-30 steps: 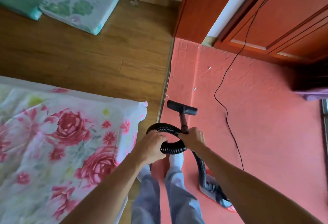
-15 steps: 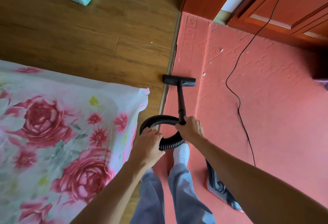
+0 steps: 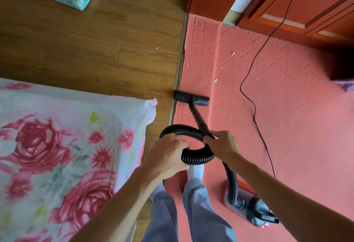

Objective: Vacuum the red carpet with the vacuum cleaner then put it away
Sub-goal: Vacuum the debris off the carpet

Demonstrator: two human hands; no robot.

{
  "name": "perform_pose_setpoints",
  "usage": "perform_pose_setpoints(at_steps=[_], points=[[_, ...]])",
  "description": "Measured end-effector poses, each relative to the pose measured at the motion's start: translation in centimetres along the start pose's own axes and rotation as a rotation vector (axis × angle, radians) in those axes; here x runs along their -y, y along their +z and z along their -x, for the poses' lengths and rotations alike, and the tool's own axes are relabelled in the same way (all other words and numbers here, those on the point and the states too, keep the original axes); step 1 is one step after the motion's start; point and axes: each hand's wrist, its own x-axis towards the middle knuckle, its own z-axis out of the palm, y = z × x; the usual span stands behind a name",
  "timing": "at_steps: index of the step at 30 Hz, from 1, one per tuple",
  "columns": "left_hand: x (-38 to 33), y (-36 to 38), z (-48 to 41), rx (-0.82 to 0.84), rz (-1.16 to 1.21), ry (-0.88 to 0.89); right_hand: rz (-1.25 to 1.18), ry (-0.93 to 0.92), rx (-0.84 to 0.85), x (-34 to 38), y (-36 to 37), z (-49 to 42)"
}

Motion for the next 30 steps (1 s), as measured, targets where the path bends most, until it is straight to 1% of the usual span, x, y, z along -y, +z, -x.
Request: perform_pose_setpoints(at_steps=[4,7,10,17,21,26,28,30], points=[[-0.1,-0.4,-1.8,-0.047,-0.071,-0.006,-0.027,-0.009,-0.010,0.9,0.1,-2.3],[0.4,0.3,-3.8,-0.062,-0.074,-0.063,0.016,-0.025,-0.008,1.7,0.0,-5.6],[0.6,1.2,-5.7,-0.068,-0.046,-0.134,0.107,-0.069,-0.003,2.5,-0.2,-8.8],[0.0,2.8,-11.3,-0.186,-0.017,-0.240,0.216,-0.152,0.003,3.8,-2.4,-15.2],[0.3,3.5,-13.6,-0.166,0.034,-0.278,0.247,-0.195,0.001,3.7,-3.0,-17.6],[1.2,5.1,-14.1,-0.160,0.049,-0.237,0.233,-0.219,0.011,2.3,-3.1,-17.8],[1.2,4.2,-13.8,-0.117,0.073,-0.182,0.233,-0.215,0.014,1.9,-3.8,-16.8],[1.0,2.3,-13.4,-0.031,0.155,-0.102,0.231,-0.196,0.026,1.5,-5.3,-15.2]])
